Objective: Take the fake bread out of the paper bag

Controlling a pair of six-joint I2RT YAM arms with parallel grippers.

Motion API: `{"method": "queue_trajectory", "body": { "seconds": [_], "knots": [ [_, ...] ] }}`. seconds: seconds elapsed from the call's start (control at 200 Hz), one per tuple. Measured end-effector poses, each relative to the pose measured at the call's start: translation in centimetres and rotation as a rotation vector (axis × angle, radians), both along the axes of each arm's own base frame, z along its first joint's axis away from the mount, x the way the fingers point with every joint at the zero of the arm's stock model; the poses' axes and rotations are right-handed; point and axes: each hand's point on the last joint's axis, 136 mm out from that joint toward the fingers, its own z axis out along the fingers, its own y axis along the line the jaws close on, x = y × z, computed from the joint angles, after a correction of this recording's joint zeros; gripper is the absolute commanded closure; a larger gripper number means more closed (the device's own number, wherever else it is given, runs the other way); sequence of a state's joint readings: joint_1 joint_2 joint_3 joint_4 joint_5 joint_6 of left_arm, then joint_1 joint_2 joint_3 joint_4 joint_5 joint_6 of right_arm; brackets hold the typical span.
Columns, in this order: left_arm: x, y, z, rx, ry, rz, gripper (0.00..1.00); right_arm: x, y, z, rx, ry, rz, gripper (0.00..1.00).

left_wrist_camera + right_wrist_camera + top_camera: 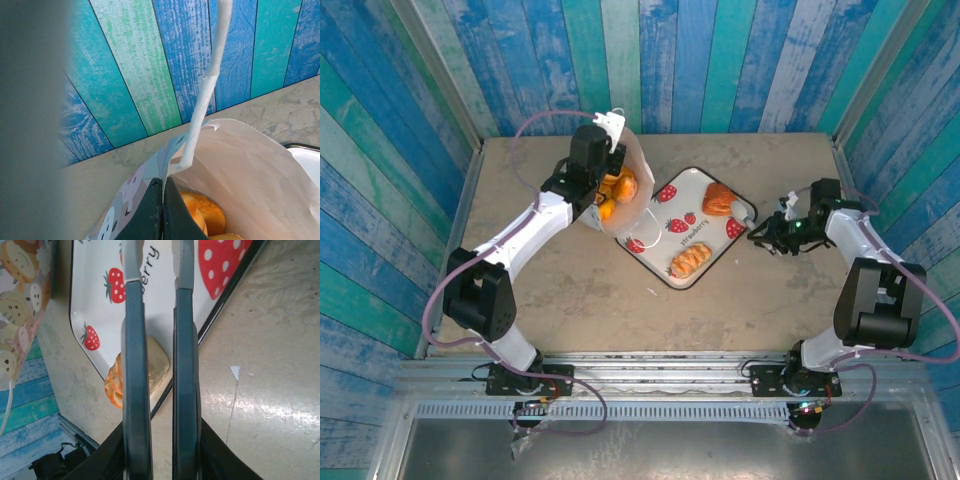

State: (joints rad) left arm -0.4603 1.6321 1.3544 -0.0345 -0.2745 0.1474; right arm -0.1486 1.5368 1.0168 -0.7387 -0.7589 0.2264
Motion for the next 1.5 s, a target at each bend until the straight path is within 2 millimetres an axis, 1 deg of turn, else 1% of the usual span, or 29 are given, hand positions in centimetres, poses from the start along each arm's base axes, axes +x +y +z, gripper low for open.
{"method": "queue_trajectory", "body": {
  "seconds": [0.27,0.591,0.811,0.932,0.987,1.242,1.402,1.498],
  "knots": [
    [0.0,0.0,0.0,0.001,0.001,0.000,1.00,-0.1,-0.7,-0.5,-0.017,0.007,-0.018,0.65],
    [0.0,0.0,0.0,0.001,0.001,0.000,1.00,-1.0,-1.1,-1.5,-0.014,0.043,-0.037,0.65],
    [0.0,0.0,-0.1,0.001,0.002,0.000,1.00,-1.0,-1.3,-1.3,-0.016,0.036,-0.045,0.62],
    [0.0,0.0,-0.1,0.002,0.002,0.000,1.00,-1.1,-1.6,-1.3,-0.018,0.041,-0.055,0.57],
    [0.0,0.0,-0.1,0.002,0.002,0.000,1.00,-1.1,-1.8,-1.3,-0.018,0.041,-0.061,0.56],
    [0.0,0.0,-0.1,0.002,0.003,0.000,1.00,-0.7,-2.5,-1.1,-0.020,0.038,-0.080,0.57],
    [0.0,0.0,-0.1,0.002,0.003,0.000,1.00,-0.6,-3.1,-1.0,-0.039,0.040,-0.095,0.60],
    [0.0,0.0,-0.1,0.002,0.003,0.000,1.00,-0.7,-3.3,-0.5,-0.052,0.033,-0.099,0.63]
  ]
}}
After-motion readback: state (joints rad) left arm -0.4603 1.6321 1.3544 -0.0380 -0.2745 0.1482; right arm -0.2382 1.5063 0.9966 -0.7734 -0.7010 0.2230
